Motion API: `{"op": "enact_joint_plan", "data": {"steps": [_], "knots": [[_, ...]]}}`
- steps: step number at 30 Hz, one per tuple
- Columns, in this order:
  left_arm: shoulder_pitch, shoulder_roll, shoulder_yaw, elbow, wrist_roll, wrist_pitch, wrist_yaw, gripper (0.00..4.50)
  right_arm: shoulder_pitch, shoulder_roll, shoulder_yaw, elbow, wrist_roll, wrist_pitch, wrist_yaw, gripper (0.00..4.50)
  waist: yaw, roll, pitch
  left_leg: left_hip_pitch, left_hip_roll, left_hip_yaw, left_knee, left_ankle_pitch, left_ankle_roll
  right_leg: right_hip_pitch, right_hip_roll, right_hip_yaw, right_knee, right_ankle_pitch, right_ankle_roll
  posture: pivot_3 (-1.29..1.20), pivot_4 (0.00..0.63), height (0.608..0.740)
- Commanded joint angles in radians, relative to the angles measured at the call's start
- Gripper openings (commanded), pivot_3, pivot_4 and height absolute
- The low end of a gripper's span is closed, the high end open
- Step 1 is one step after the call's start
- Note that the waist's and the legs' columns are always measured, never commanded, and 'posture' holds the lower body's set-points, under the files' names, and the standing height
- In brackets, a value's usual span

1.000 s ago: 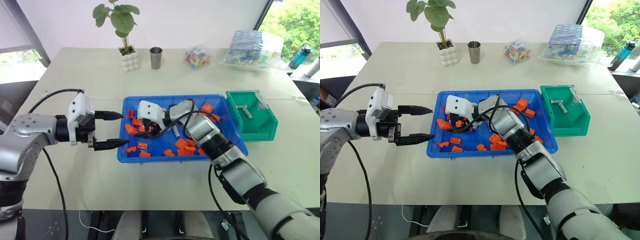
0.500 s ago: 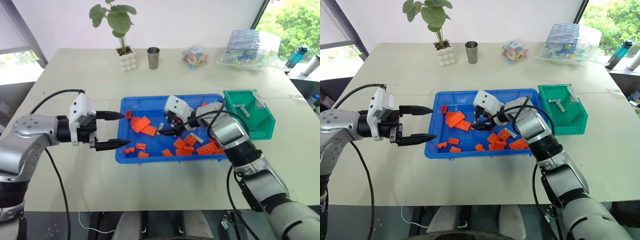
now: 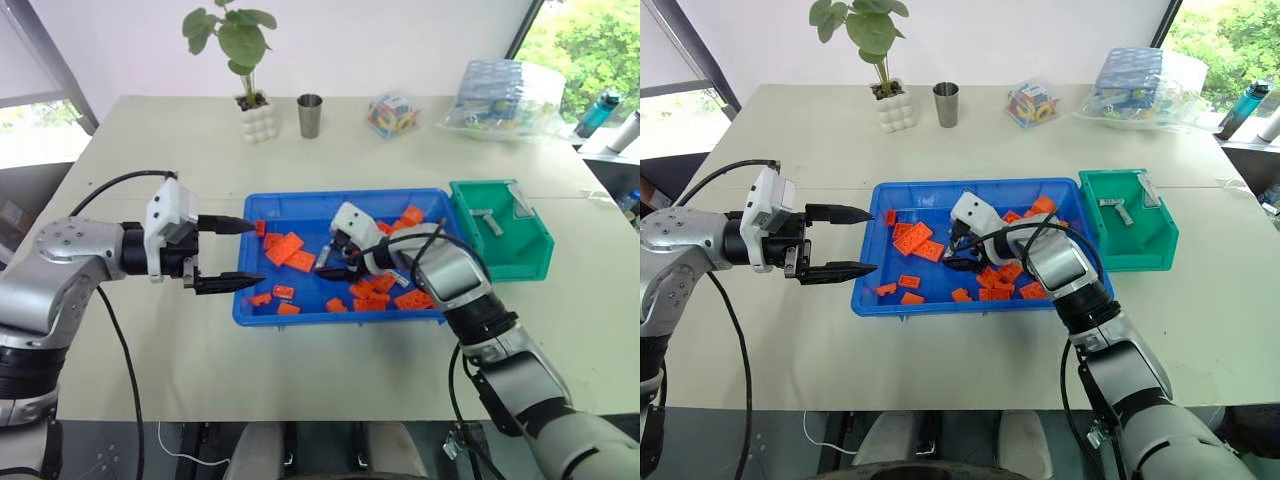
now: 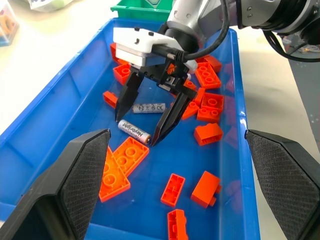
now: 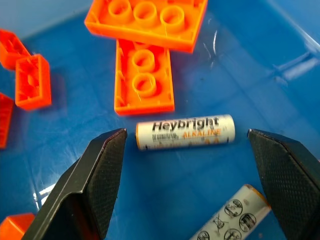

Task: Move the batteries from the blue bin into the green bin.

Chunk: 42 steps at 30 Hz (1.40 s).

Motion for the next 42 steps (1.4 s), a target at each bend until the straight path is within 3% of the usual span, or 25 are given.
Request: {"op": "enact_joint_plan", "data": {"steps": [1,4,7,9,15,20,26,33,37,38,42], "knots": [[-0.016,0.002,0.009,-0.012,0.006,-0.018,-0.001,4.5,0.0,-0.006,0.0,-0.003,0.014,-0.013,0.002,3.96,0.0,0.0,0.0,0.0,0.0,0.0,0.0,0.0,0.0,0.0,0.0,0.0,0.0,0.0,0.0,0.0,0.15,0.716],[-0.012,0.003,0.013,-0.012,0.007,-0.02,-0.001,4.5,-0.002,0.003,0.002,0.023,0.011,-0.039,-0.003,3.96,0.0,0.0,0.0,0.0,0.0,0.0,0.0,0.0,0.0,0.0,0.0,0.0,0.0,0.0,0.0,0.0,0.15,0.716],[-0.007,0.004,0.016,-0.016,0.006,-0.02,0.0,4.5,-0.006,0.007,-0.002,0.036,0.013,-0.055,-0.006,3.18,0.0,0.0,0.0,0.0,0.0,0.0,0.0,0.0,0.0,0.0,0.0,0.0,0.0,0.0,0.0,0.0,0.15,0.716],[-0.005,0.004,0.017,-0.018,0.005,-0.02,0.0,4.5,-0.008,0.004,-0.004,0.032,0.016,-0.054,-0.005,2.27,0.0,0.0,0.0,0.0,0.0,0.0,0.0,0.0,0.0,0.0,0.0,0.0,0.0,0.0,0.0,0.0,0.15,0.716],[0.001,-0.013,0.02,-0.031,-0.002,-0.017,0.017,4.5,-0.009,-0.082,-0.082,-0.124,0.066,0.032,0.013,2.26,0.004,0.0,0.0,0.0,0.0,0.0,0.0,0.0,0.0,0.0,0.0,0.0,0.0,0.0,0.0,0.0,0.15,0.716],[0.04,-0.055,0.042,-0.053,-0.006,-0.018,0.077,4.5,0.0,-0.278,-0.303,-0.271,0.137,0.161,-0.006,2.26,0.009,0.0,0.001,0.0,-0.001,-0.001,0.0,0.0,0.001,0.001,-0.001,0.0,-0.001,0.0,0.0,0.0,0.15,0.716],[0.052,-0.095,0.03,-0.072,-0.009,-0.018,0.117,4.5,0.131,-0.522,-0.463,-0.233,0.139,0.145,-0.013,2.26,0.007,0.0,0.001,0.0,0.0,0.0,0.0,-0.001,0.001,0.002,-0.001,0.0,-0.003,0.0,0.0,0.0,0.15,0.716],[0.032,-0.114,0.015,-0.077,-0.007,-0.017,0.124,4.5,0.193,-0.582,-0.505,-0.165,0.142,0.109,-0.066,2.26,0.0,0.0,0.001,0.001,0.002,0.002,-0.001,0.0,0.0,0.001,0.0,0.002,-0.003,0.0,0.0,0.0,0.15,0.716],[0.023,-0.117,0.018,-0.078,-0.01,-0.013,0.129,4.5,0.203,-0.595,-0.504,-0.123,0.122,0.074,-0.104,4.22,0.007,0.0,0.001,0.001,0.002,0.002,0.0,0.0,0.0,0.002,0.0,0.002,-0.003,0.0,0.0,0.0,0.15,0.716],[0.024,-0.116,0.019,-0.082,-0.011,-0.011,0.13,4.5,0.203,-0.597,-0.504,-0.116,0.119,0.063,-0.113,4.43,0.008,0.0,0.001,0.001,0.001,0.002,0.0,0.0,0.0,0.002,0.0,0.002,-0.003,0.0,0.0,0.0,0.15,0.716],[0.032,-0.116,0.021,-0.09,-0.012,-0.012,0.132,4.5,0.154,-0.581,-0.51,-0.144,0.149,0.06,-0.128,4.43,0.007,0.001,0.001,0.001,0.001,0.002,0.0,0.0,0.0,0.002,0.0,0.002,-0.003,0.0,0.0,0.0,0.15,0.716]]}}
